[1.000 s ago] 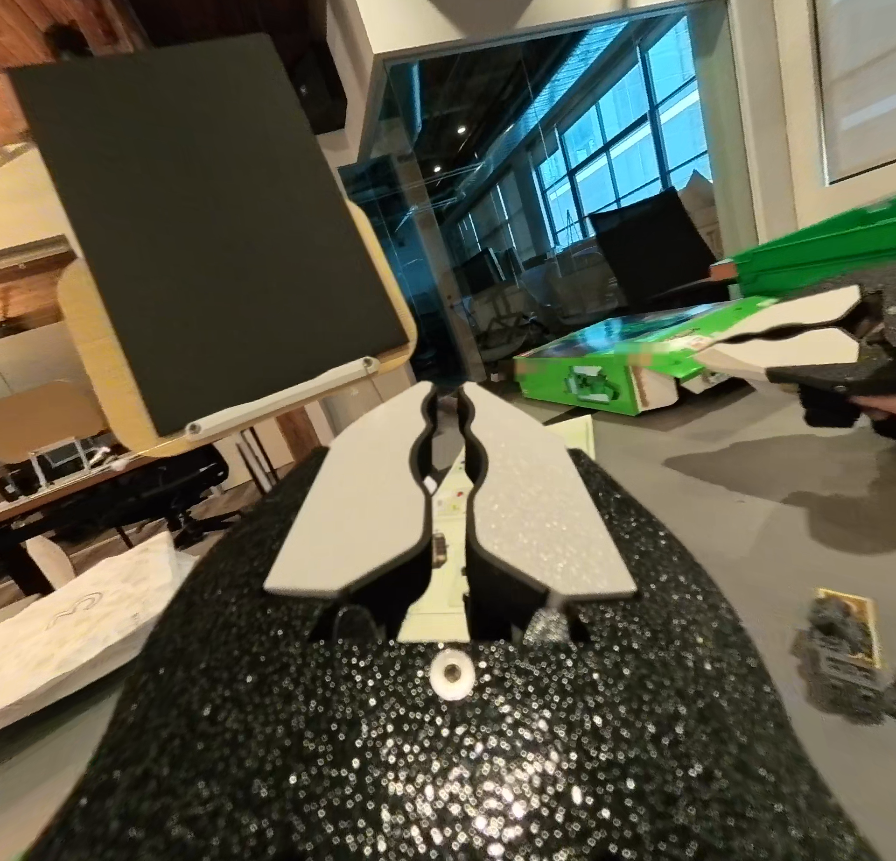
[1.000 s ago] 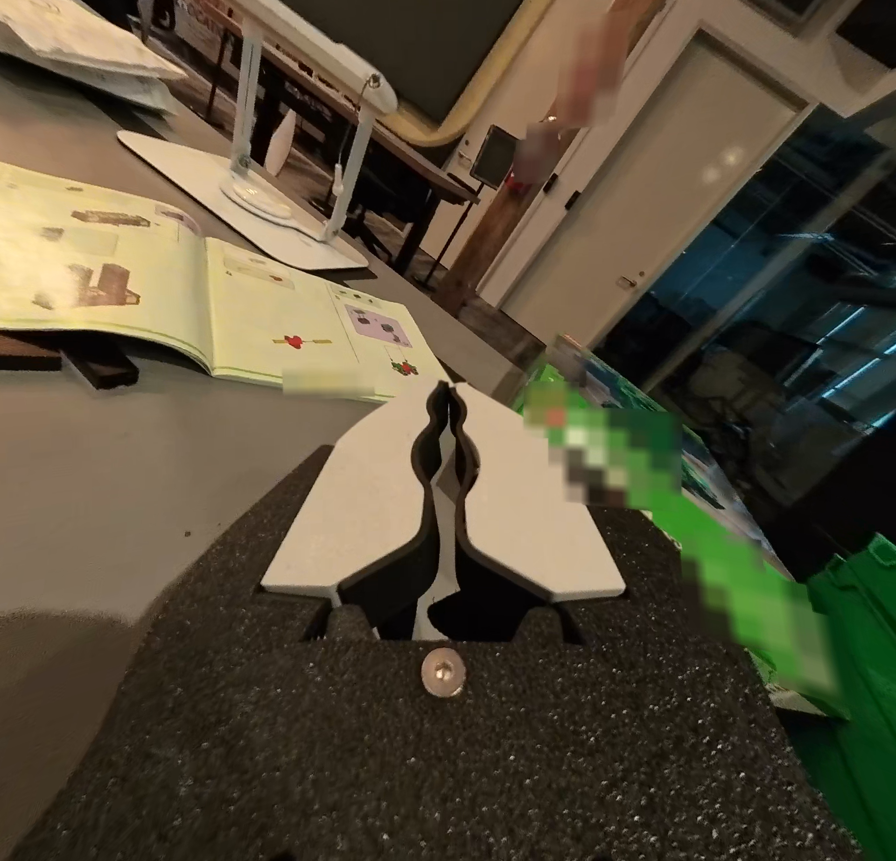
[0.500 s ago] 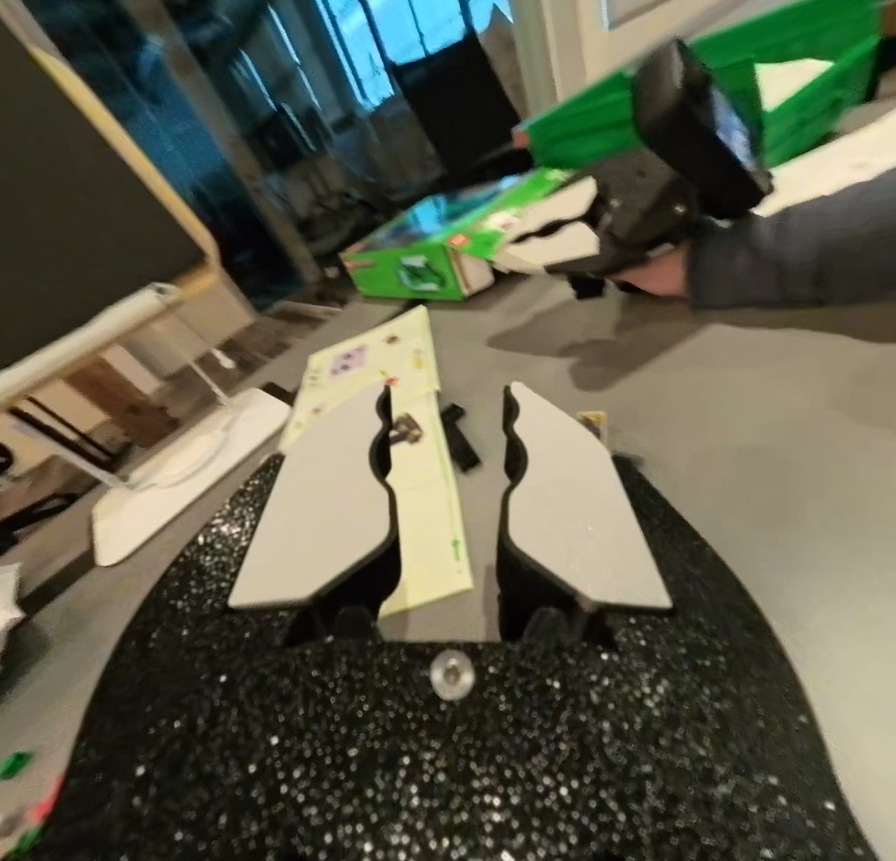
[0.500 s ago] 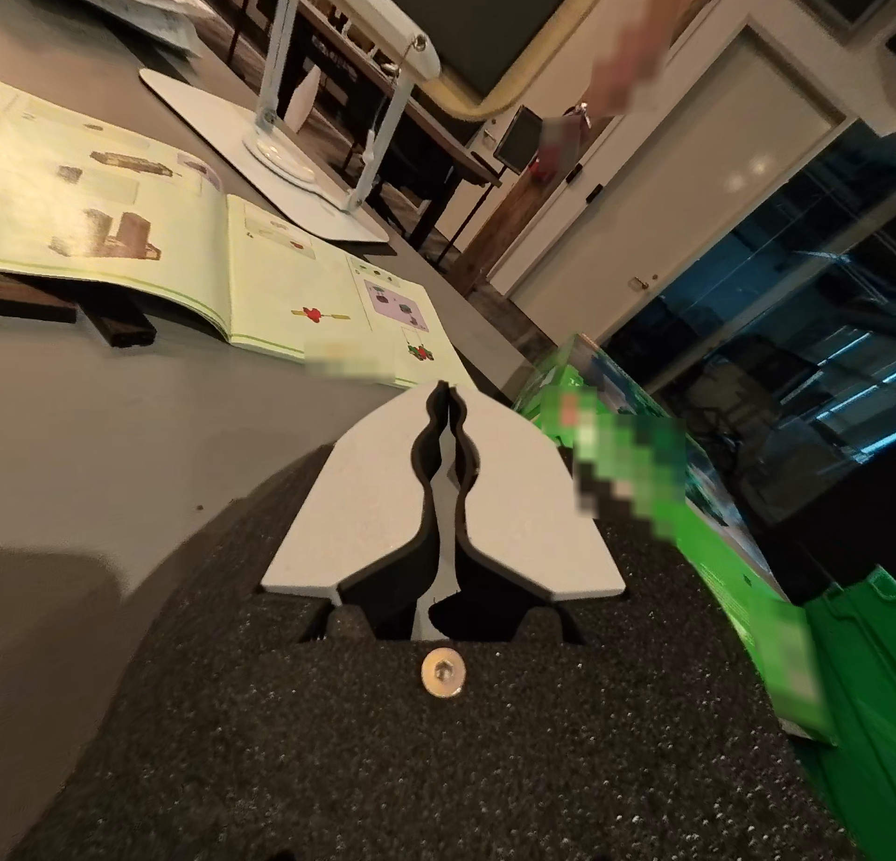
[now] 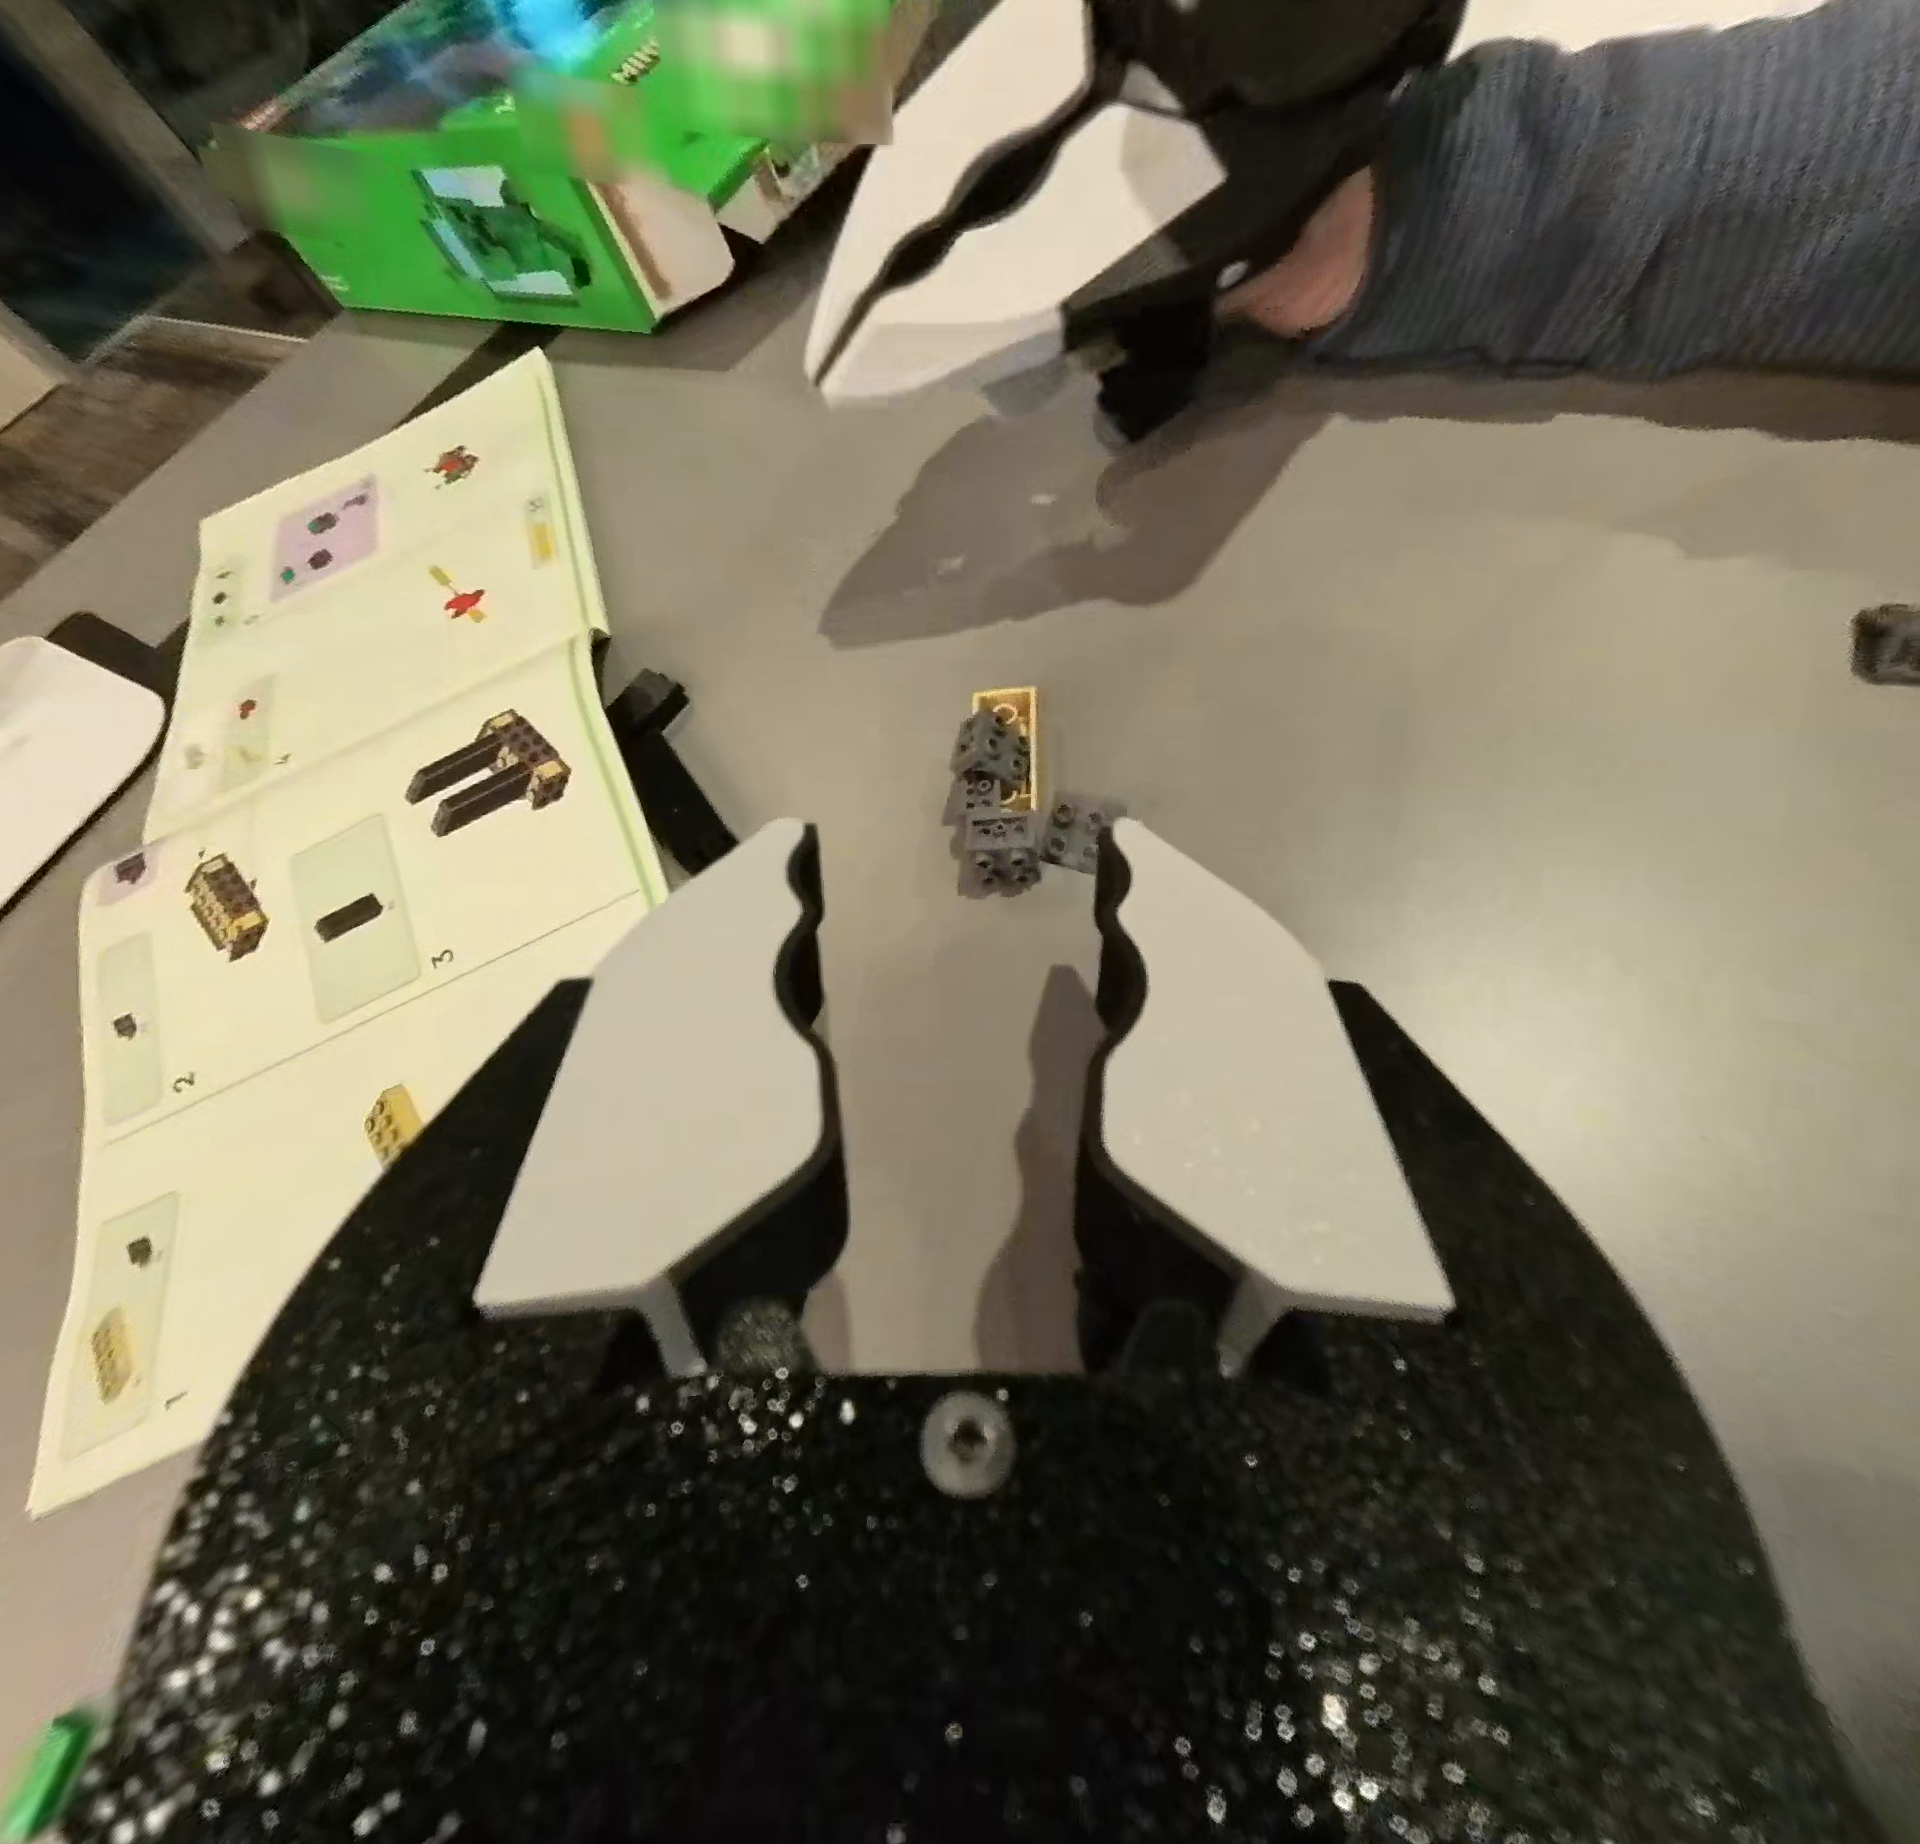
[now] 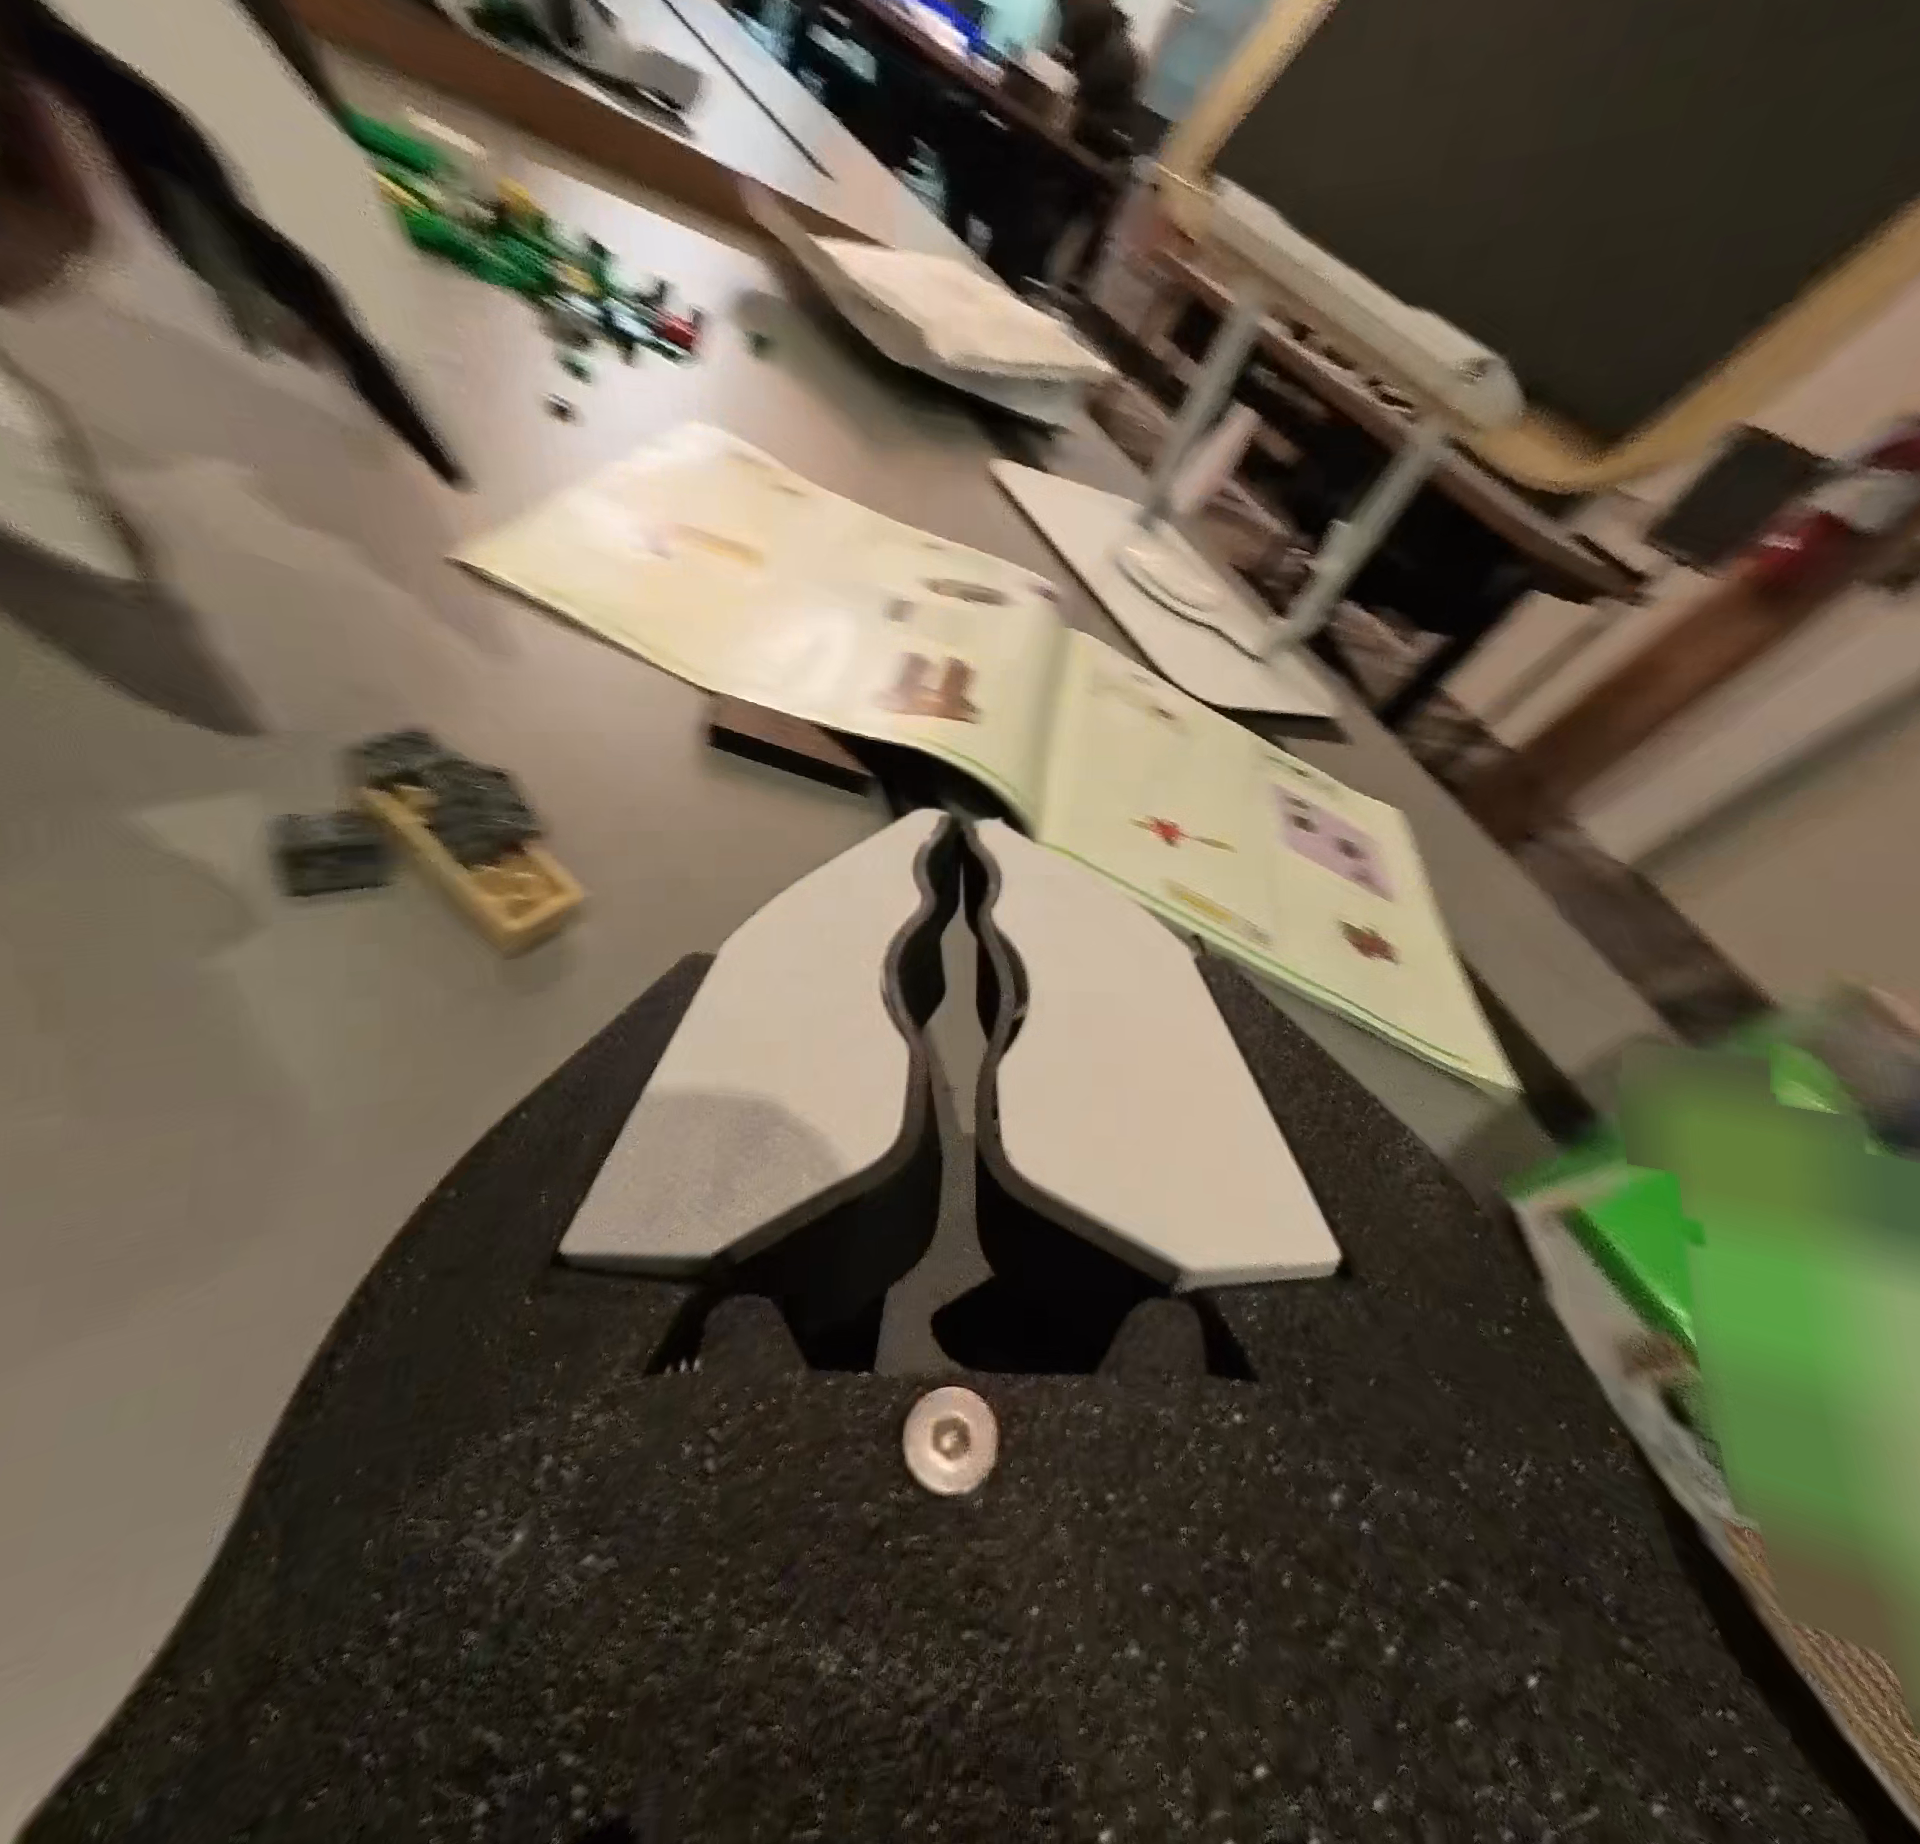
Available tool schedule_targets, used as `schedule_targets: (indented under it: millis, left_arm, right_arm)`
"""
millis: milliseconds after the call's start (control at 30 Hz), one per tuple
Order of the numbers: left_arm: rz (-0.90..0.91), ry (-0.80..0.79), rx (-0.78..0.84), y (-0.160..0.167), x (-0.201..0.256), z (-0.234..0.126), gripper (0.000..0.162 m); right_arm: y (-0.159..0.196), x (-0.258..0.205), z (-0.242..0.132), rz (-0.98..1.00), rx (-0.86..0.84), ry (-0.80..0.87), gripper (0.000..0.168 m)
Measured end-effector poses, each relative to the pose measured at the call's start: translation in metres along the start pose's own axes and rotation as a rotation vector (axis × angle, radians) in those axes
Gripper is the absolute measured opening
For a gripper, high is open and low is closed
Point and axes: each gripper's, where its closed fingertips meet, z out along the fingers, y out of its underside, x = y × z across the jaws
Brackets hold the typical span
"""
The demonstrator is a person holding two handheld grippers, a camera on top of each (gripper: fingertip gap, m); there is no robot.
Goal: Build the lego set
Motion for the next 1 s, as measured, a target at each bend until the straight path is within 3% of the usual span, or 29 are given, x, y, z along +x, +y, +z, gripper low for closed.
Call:
schedule_targets:
  millis: [100, 167, 367, 600, 733, 1000]
  left_arm:
    - [-0.016, 0.043, -0.014, 0.001, 0.001, 0.007, 0.041]
    - [-0.014, 0.072, -0.056, 0.007, 0.002, 0.011, 0.041]
    - [0.003, 0.094, -0.037, 0.009, -0.001, 0.012, 0.038]
    - [0.005, 0.108, -0.02, 0.012, -0.006, 0.011, 0.04]
    - [0.006, 0.118, 0.028, 0.006, -0.004, 0.012, 0.039]
    - [0.015, 0.108, 0.002, 0.013, -0.005, 0.019, 0.044]
  right_arm:
    - [-0.011, -0.036, -0.003, 0.102, 0.019, -0.27, 0.01]
    - [-0.013, -0.057, -0.003, 0.16, -0.013, -0.427, 0.026]
    - [0.006, -0.091, 0.004, 0.056, -0.184, -0.644, 0.041]
    - [0.017, -0.094, 0.009, 0.079, -0.276, -0.716, 0.032]
    - [0.018, -0.096, 0.008, 0.079, -0.288, -0.74, 0.018]
    - [0.011, -0.092, 0.007, 0.142, -0.244, -0.756, 0.016]
